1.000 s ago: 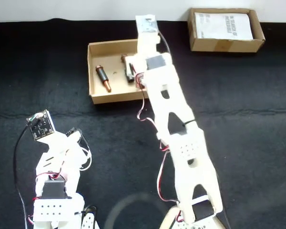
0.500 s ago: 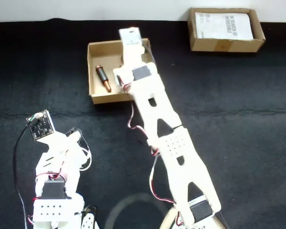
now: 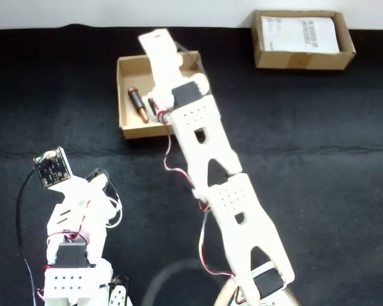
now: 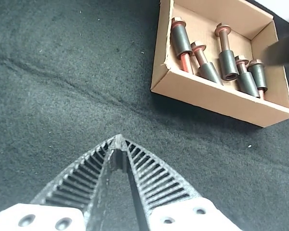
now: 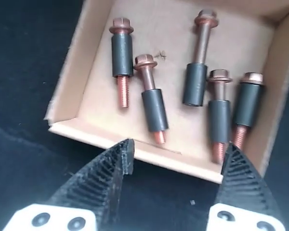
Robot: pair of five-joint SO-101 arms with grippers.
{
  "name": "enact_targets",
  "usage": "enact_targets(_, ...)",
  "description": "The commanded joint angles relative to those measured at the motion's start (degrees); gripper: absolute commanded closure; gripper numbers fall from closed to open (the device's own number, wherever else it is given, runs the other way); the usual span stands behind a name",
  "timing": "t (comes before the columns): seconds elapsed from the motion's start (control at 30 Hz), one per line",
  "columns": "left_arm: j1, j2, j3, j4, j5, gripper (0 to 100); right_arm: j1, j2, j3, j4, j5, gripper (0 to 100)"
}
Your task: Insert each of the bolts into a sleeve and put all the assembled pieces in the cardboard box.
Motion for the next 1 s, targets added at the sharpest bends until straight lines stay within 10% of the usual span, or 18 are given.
enact_targets(0.0, -0.4, -0.6, 1.5, -0.7, -0.2, 99, -0.2, -12.3, -7.4, 3.8, 0.6, 73.5)
enact_targets(0.37, -0.5, -0.5, 1.5, -0.7, -0.2, 99, 0.8, -32.4, -2.9, 4.2, 1.3, 73.5)
enact_targets(0.97, -0.5, -0.5, 1.5, -0.6, -0.2, 99, 5.1, -86.7, 71.5, 4.0, 3.4, 73.5)
